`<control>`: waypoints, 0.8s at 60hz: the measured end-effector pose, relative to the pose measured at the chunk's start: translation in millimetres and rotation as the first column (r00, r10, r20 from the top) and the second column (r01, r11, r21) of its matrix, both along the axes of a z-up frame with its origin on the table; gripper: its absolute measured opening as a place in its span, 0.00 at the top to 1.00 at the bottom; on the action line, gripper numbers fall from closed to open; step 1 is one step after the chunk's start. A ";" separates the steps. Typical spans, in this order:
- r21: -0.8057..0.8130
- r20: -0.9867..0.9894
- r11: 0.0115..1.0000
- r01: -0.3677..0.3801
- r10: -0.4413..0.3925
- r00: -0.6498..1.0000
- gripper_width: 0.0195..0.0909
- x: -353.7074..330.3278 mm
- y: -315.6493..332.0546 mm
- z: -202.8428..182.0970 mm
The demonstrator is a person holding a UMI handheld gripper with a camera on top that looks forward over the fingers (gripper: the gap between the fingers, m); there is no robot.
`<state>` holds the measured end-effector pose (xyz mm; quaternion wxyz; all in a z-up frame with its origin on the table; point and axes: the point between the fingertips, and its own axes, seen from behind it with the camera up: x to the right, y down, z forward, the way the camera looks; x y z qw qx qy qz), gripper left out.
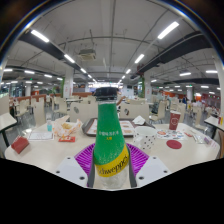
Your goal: Pour water
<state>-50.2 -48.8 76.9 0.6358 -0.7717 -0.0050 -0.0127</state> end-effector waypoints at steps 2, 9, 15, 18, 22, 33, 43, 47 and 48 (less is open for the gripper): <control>-0.011 0.034 1.000 -0.010 0.011 0.999 0.60 -3.0 0.6 1.5; -0.076 0.135 0.997 -0.001 0.011 0.991 0.72 -9.9 5.6 -2.5; -0.165 0.128 0.986 -0.025 0.047 0.991 0.75 -29.4 12.6 -6.7; -0.172 0.075 0.984 -0.046 0.060 0.995 0.74 -39.8 16.5 5.9; -0.152 -0.026 0.987 -0.061 0.058 0.998 0.75 -54.1 35.7 31.2; -0.104 -0.623 0.992 -0.065 -0.014 0.782 0.74 -64.5 104.1 95.6; -0.140 -0.980 0.986 -0.095 -0.124 0.153 0.75 -36.3 148.8 98.2; -0.152 -0.983 0.979 -0.136 -0.163 -0.078 0.74 -27.8 154.7 91.5; -0.155 -0.976 0.978 -0.142 -0.174 -0.131 0.75 -24.3 155.9 89.5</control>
